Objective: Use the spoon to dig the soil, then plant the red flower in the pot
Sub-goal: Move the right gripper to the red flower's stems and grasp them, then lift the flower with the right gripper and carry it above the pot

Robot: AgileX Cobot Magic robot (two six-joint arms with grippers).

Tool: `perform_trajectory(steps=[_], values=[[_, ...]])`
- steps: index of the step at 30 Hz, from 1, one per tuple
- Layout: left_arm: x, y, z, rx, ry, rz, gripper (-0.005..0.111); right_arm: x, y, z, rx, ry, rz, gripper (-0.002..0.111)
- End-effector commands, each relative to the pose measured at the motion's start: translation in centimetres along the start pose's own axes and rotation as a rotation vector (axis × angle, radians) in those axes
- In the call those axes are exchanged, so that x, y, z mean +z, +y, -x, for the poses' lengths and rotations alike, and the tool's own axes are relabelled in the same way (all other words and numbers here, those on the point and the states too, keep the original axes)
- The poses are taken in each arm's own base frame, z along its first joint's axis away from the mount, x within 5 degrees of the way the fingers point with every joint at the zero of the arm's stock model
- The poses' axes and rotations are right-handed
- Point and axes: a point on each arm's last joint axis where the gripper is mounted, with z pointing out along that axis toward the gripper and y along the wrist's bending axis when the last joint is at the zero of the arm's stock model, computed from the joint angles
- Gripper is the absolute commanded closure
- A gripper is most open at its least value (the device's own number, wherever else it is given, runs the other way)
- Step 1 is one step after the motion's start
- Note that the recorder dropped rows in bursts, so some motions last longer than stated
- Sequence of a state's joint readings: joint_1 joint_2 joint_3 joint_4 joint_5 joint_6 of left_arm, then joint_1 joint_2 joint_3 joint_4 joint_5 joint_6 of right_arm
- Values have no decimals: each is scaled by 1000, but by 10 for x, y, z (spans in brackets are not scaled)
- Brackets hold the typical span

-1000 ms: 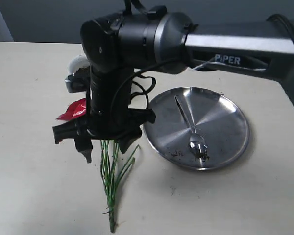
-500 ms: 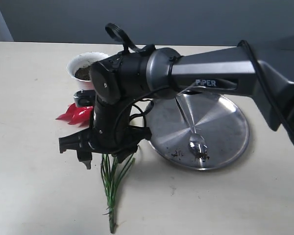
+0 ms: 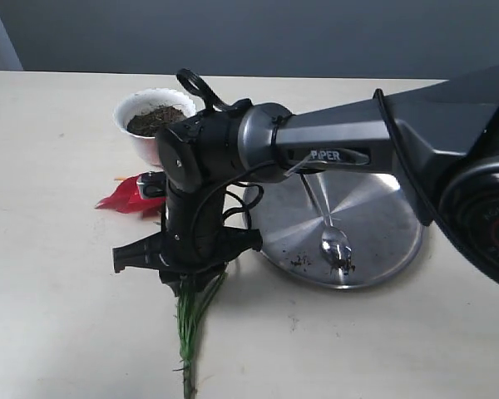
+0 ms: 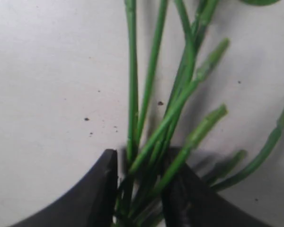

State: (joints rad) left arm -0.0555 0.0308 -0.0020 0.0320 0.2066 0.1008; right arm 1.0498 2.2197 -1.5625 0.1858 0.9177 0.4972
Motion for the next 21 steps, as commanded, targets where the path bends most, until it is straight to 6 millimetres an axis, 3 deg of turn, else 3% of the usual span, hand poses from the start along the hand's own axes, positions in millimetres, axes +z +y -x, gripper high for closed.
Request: perform_trajectory(steps=[1,2,5,6,7,8,9,10,12,17,21], values=[[0,0,0,-4,-11,4,106,2,-2,-4,6,37,-17,108],[0,0,0,-4,-11,4,106,-4,-2,-4,1,24,-12,108],[0,0,0,-4,-11,4,106,-47,3,-3,-32,-84,29,108],[0,0,0,-4,-11,4,106,-72,6,-1,-59,-184,59,108],[0,0,0,-4,-11,4,106,-85,8,0,-70,-240,81,108],[0,0,0,-4,-11,4,106,-112,12,4,-100,-392,139,108],[0,0,0,-4,-11,4,106,-123,13,6,-113,-455,163,108],[0,0,0,-4,-11,4,106,-147,18,10,-143,-607,227,108],[0,0,0,-4,-11,4,106,-169,23,18,-232,-821,263,108],[0,0,0,-4,-11,4,106,-181,26,45,-426,-1170,322,108],[0,0,0,-4,-9,4,106,-169,6,75,-358,-1303,419,109]])
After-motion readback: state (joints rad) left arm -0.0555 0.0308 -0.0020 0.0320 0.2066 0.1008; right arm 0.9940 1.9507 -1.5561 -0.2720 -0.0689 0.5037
